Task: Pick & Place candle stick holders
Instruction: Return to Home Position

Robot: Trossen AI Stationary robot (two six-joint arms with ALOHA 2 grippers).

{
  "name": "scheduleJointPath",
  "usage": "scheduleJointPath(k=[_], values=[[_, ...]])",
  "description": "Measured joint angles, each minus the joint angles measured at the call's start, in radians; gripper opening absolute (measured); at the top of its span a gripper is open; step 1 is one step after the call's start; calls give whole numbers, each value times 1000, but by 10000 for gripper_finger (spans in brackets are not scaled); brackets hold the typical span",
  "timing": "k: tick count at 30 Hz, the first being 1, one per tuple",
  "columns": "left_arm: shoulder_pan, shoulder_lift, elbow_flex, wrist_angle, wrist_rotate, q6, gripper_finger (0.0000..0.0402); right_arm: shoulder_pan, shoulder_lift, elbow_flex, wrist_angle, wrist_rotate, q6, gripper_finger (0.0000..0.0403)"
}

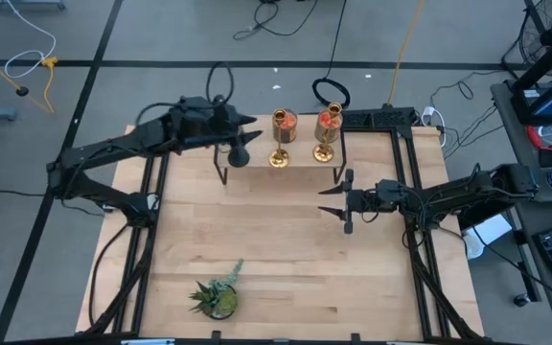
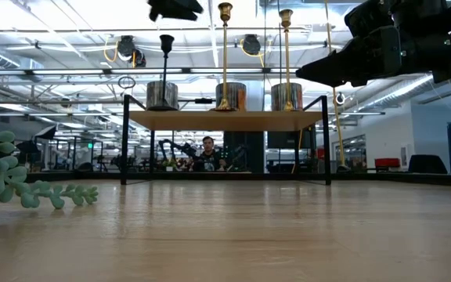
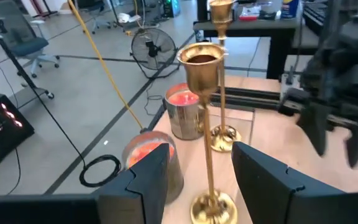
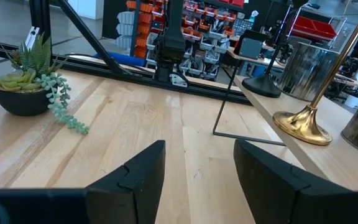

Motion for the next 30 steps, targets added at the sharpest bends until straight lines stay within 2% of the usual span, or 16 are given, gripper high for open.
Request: scheduleJointPath(k=[3, 6, 9, 12, 17, 23, 30], values=[[-10, -70, 0, -76, 1, -24, 182, 0, 0, 0, 0, 0, -1, 187], [-15, -150, 0, -201, 3, -72, 182, 0, 0, 0, 0, 0, 0, 187], [-27, -239, 0, -343, 8, -55, 182, 0, -17, 0, -2, 0, 0, 187], [-54, -333, -40, -378, 21, -55, 182, 1, -62, 0, -20, 0, 1, 187], [-117, -504, -209, -285, 114, -41, 182, 1, -171, 0, -161, -3, 37, 187], [-175, -712, -505, -151, 142, 19, 182, 1, -299, -2, -320, -4, 87, 187], [-189, -896, -809, 57, 140, 29, 182, 0, -453, -110, -328, -3, 33, 187]])
